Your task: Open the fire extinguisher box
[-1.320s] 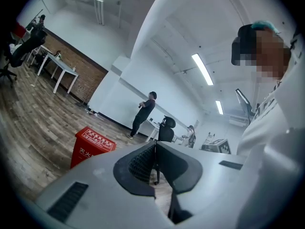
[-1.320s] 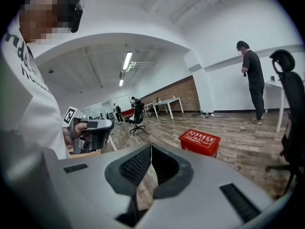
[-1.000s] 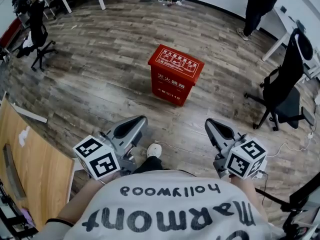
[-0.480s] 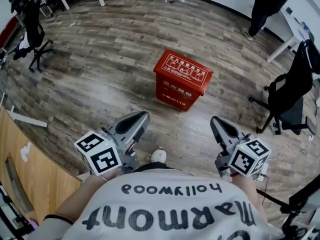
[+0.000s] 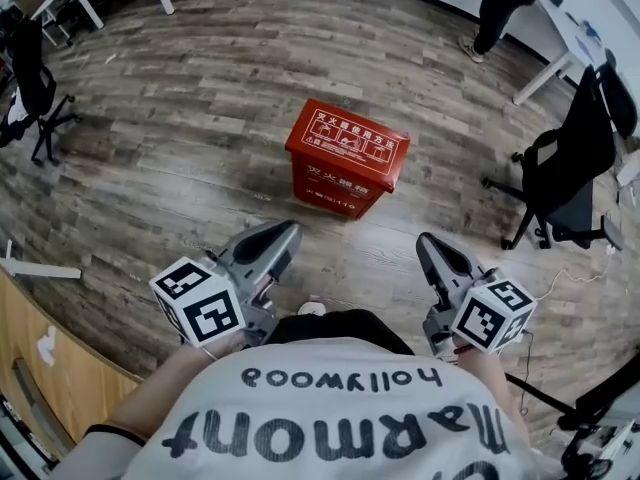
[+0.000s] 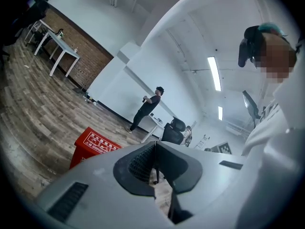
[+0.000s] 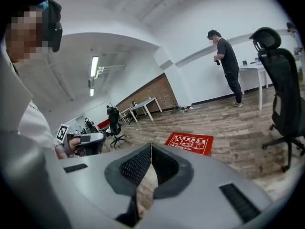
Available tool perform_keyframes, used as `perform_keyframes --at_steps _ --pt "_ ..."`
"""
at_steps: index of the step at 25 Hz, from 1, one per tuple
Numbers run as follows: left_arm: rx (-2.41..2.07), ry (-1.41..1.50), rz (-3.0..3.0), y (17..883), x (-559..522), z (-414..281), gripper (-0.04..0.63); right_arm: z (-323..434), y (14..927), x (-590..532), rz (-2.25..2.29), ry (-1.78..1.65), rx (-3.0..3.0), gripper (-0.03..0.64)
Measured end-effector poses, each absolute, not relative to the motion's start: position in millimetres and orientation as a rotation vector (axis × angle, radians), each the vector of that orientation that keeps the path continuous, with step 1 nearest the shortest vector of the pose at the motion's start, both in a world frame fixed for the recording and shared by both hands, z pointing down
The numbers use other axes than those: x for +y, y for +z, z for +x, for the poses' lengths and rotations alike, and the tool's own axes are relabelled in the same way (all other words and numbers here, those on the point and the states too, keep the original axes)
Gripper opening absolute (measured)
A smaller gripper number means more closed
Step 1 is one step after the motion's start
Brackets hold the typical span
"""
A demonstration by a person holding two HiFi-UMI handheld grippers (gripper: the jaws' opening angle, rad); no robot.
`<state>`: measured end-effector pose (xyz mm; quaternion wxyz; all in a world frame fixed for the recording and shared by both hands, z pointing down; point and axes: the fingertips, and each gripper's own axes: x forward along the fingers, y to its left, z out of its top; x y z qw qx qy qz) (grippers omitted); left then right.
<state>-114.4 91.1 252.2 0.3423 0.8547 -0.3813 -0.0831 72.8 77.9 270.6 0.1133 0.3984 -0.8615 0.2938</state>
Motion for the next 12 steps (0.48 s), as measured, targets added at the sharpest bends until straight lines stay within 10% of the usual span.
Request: perform_keyframes --at_steps 12 --pt "-1.063 -0.147 2.238 260 46 -92 0.009 80 276 21 1.058 0.831 -2.535 0.009"
